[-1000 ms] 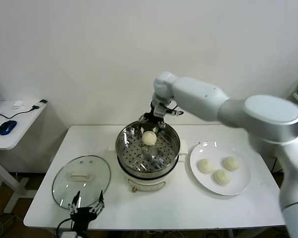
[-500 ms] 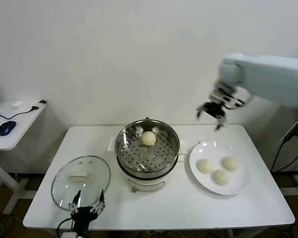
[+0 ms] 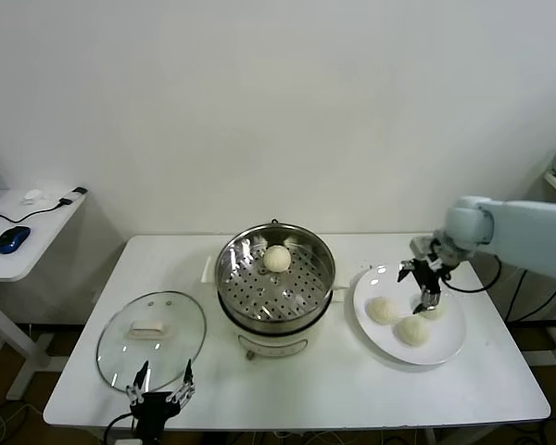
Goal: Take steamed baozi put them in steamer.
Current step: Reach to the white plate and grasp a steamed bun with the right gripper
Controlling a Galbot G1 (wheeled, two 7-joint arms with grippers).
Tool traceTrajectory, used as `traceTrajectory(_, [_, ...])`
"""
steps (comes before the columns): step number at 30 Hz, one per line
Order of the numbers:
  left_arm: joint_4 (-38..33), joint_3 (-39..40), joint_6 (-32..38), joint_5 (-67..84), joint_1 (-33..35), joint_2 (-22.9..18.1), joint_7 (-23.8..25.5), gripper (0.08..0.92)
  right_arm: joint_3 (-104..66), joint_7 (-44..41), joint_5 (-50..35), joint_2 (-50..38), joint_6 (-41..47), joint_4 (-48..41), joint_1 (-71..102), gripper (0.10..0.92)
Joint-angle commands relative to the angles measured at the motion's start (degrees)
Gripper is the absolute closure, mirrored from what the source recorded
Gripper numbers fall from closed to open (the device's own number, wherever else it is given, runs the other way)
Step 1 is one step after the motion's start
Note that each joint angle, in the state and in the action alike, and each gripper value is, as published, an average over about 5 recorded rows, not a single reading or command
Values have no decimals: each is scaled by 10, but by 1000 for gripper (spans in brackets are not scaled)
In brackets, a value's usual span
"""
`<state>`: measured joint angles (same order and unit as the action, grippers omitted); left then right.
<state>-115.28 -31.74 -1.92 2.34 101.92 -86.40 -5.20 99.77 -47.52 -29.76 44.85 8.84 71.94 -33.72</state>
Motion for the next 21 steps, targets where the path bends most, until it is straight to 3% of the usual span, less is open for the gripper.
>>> traceTrajectory(1, [2,0,0,-1,2,-1,0,177,-109,40,10,41,62,-74,146,203])
traceTrajectory(12, [2,-1,3,-1,6,-1,-1,177,-124,38,23,69,62,-115,164,209])
traceTrajectory(21, [-3,2,2,-4,8,-3,-1,177,-120,17,5,53,51,-83,117,308])
